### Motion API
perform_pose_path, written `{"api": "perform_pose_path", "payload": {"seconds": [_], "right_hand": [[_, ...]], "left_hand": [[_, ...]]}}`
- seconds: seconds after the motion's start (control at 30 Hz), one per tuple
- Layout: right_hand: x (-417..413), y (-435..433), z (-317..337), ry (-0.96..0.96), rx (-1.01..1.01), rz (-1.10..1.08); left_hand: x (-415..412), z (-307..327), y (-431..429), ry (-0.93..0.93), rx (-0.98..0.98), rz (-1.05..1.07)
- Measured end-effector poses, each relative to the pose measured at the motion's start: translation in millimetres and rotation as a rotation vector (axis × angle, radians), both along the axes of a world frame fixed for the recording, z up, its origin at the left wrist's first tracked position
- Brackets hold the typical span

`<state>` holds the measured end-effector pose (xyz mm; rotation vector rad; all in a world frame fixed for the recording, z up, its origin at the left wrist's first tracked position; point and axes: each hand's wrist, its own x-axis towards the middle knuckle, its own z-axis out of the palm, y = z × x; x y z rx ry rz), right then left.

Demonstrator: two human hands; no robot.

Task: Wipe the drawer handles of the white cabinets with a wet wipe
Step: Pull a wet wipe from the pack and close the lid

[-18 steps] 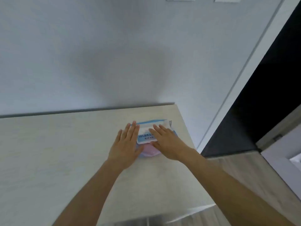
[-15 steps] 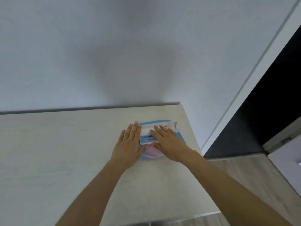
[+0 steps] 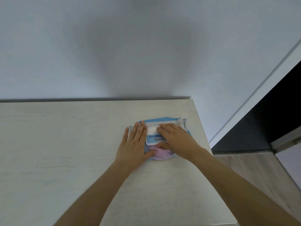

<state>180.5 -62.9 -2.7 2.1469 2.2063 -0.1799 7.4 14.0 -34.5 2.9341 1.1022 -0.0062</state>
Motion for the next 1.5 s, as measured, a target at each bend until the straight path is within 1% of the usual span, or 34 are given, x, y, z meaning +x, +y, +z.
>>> {"api": "perform_pose_path", "payload": {"seconds": [0.1,0.2,0.27,0.33,0.4,0.5,0.57,0.67,0.77,0.8,0.87,0.9,0.93,1.0,1.07,1.13,1.23,1.27,1.3,1.4,1.43,1.5], "right_hand": [[-2.2,0.2,1.6,-0.104,-0.075,0.049],[-6.0,-3.1,2.3,-0.178,-0.079,0.054],[-6.4,-5.7,1.2,-0.245,-0.046,0.076],[-5.4,-6.2,-1.7,-0.264,0.022,0.091],[-4.9,-5.4,-6.5,-0.186,0.022,0.098],[-1.1,-5.0,-10.4,-0.125,-0.080,0.124],[-0.8,-4.9,-6.6,-0.086,-0.078,0.133],[0.4,-1.2,6.9,0.012,-0.020,0.110],[6.2,4.7,19.3,0.038,-0.028,0.117],[8.6,6.6,21.9,0.111,-0.015,0.086],[11.0,10.8,27.0,0.294,0.099,-0.031],[11.1,14.2,28.6,0.329,0.187,-0.102],[11.1,18.9,29.4,0.326,0.275,-0.174],[9.3,31.5,32.3,0.312,0.418,-0.283],[6.3,42.7,36.0,0.286,0.456,-0.335],[5.2,49.5,36.0,0.269,0.449,-0.339],[5.7,52.0,32.3,0.320,0.440,-0.316],[7.5,52.5,29.8,0.335,0.409,-0.313],[10.2,53.0,26.9,0.341,0.345,-0.311],[16.7,49.9,15.6,0.344,0.071,-0.290],[18.5,47.0,11.6,0.343,0.005,-0.267],[21.9,39.1,3.1,0.332,-0.064,-0.212]], "left_hand": [[-0.1,-3.8,-1.1,-0.028,-0.011,0.005],[0.1,-9.7,-2.0,-0.034,-0.023,0.021],[1.0,-8.6,-3.6,-0.045,-0.051,0.026],[2.3,0.6,-7.0,-0.085,-0.017,0.010],[3.0,5.7,-9.1,-0.135,0.022,-0.015],[2.8,5.2,-10.4,-0.139,0.072,-0.021],[3.9,2.8,-10.2,-0.126,0.057,-0.003],[3.6,-1.7,-8.5,-0.019,-0.021,0.030],[1.3,-12.0,-3.7,0.013,-0.062,0.059],[0.8,-13.4,-3.3,0.010,-0.066,0.064],[-0.5,-11.2,-4.6,-0.041,-0.119,0.081],[-0.3,-8.2,-5.7,-0.095,-0.141,0.082],[0.2,-3.3,-7.5,-0.145,-0.142,0.067],[1.1,6.1,-10.1,-0.208,-0.075,-0.016],[2.8,12.7,-8.6,-0.167,-0.002,-0.062],[3.3,16.3,-4.7,-0.113,0.016,-0.088],[4.5,13.2,5.4,-0.013,0.036,-0.090],[5.2,12.1,8.4,0.015,0.026,-0.076],[6.1,10.8,10.8,0.034,0.000,-0.065],[8.8,9.4,15.6,0.076,-0.113,-0.032],[8.3,9.8,16.6,0.091,-0.138,-0.027],[5.9,9.2,17.4,0.121,-0.157,-0.023]]}}
